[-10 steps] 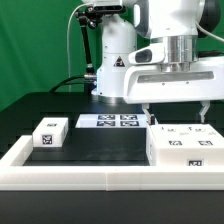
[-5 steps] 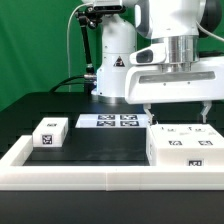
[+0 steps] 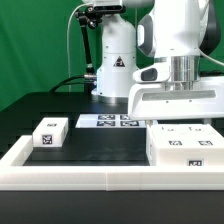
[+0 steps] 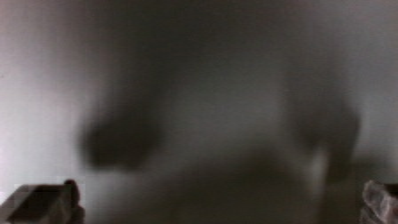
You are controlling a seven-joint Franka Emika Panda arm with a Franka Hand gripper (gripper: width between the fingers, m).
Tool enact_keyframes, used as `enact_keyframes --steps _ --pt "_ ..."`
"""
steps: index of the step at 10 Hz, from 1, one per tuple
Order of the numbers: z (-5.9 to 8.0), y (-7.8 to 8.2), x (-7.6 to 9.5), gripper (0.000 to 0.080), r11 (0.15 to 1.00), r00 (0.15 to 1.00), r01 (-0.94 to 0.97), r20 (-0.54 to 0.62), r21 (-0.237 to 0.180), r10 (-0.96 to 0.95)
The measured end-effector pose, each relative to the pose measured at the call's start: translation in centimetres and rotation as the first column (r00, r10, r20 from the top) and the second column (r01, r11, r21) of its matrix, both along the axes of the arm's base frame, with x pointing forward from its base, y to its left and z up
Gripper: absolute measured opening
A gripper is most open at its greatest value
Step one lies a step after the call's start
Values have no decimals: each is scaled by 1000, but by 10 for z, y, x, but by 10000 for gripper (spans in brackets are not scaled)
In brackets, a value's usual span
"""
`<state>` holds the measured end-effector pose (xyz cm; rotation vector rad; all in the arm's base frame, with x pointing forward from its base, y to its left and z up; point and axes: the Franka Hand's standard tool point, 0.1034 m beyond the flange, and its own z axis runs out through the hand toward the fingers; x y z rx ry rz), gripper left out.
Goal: Assemble cabinet
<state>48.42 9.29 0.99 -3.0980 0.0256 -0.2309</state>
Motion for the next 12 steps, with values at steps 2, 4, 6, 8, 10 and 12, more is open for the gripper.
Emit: enact_keyframes --steps 2,4,6,8,10,12 --pt "0 1 0 796 1000 1000 -3 0 0 3" --pt "0 1 0 796 1000 1000 -4 0 0 4" --pt "-3 0 -2 796 1000 1000 -1 17 1 1" --pt "-3 -4 0 796 1000 1000 10 28 1 -10" --pt "-3 -7 4 796 1000 999 1 38 -1 -1" --pt "-3 -8 5 796 1000 999 -17 41 -4 17"
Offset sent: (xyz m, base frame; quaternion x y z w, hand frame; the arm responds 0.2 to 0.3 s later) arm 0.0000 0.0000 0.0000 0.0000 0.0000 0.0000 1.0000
